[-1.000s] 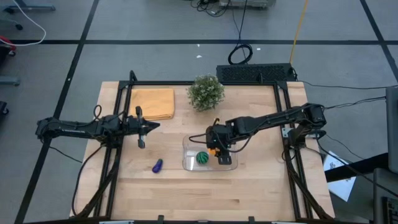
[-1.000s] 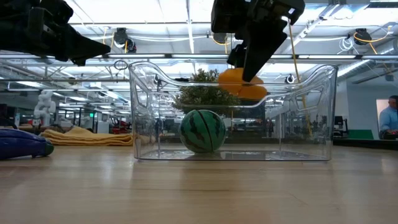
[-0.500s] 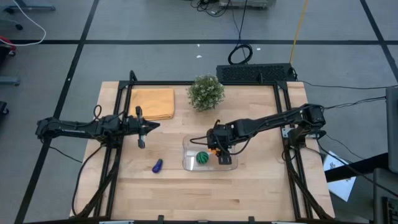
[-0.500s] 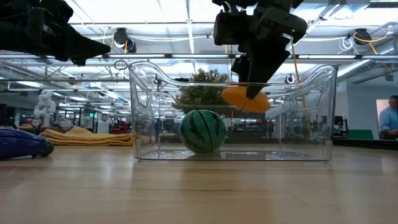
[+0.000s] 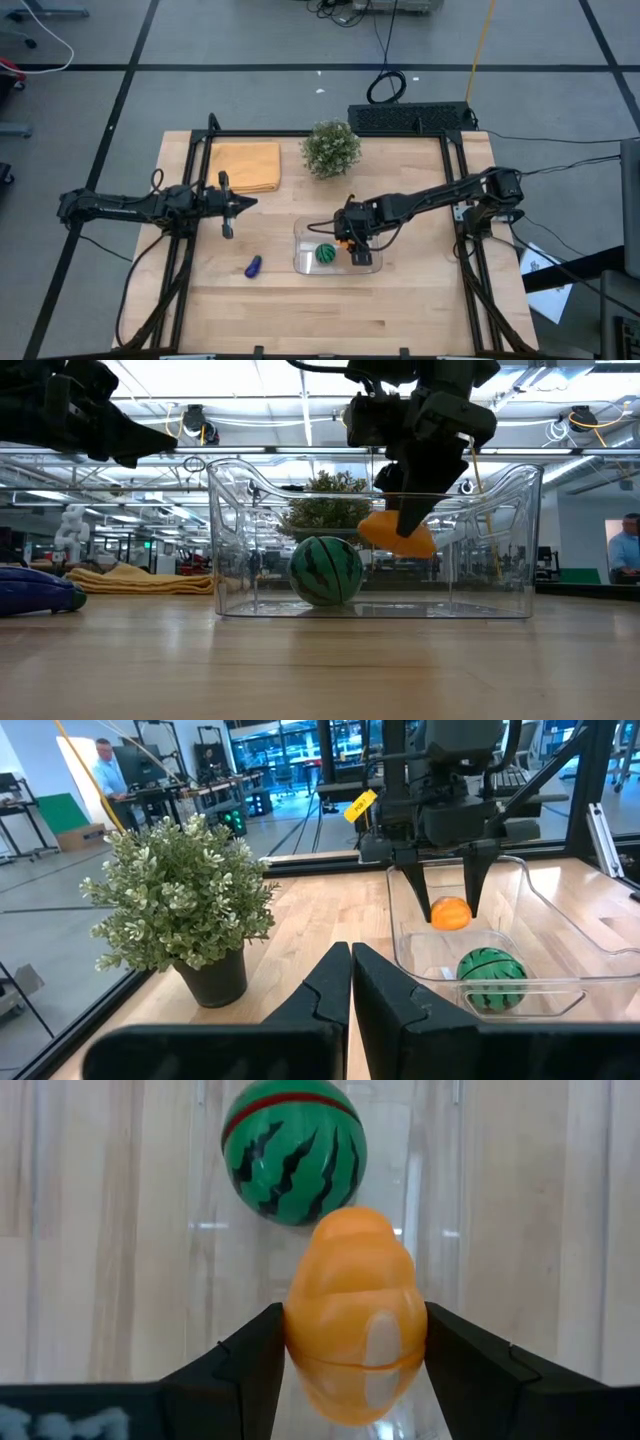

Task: Pick and placing Produce into tupperware
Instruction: Put the pumpkin into the transparent bin

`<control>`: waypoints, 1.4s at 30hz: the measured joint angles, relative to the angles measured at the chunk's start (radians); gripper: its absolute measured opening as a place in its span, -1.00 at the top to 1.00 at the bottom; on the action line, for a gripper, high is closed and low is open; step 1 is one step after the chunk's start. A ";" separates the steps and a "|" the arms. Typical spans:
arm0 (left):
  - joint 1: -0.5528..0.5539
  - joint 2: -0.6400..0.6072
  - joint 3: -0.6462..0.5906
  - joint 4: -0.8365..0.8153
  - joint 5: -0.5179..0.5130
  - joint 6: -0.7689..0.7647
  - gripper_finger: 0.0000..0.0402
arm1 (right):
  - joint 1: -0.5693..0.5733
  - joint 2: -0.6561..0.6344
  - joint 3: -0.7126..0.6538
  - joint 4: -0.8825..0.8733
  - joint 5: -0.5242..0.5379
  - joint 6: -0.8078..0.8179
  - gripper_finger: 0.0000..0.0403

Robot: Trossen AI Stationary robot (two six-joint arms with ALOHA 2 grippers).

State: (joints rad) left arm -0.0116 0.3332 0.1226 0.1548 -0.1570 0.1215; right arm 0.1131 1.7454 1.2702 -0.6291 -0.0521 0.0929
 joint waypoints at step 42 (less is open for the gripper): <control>0.000 0.000 0.000 -0.003 0.001 0.000 0.90 | 0.038 0.045 -0.026 0.063 0.002 0.025 0.01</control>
State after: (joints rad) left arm -0.0116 0.3332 0.1226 0.1520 -0.1557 0.1219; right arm 0.1509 1.7908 1.2446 -0.5663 -0.0497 0.1174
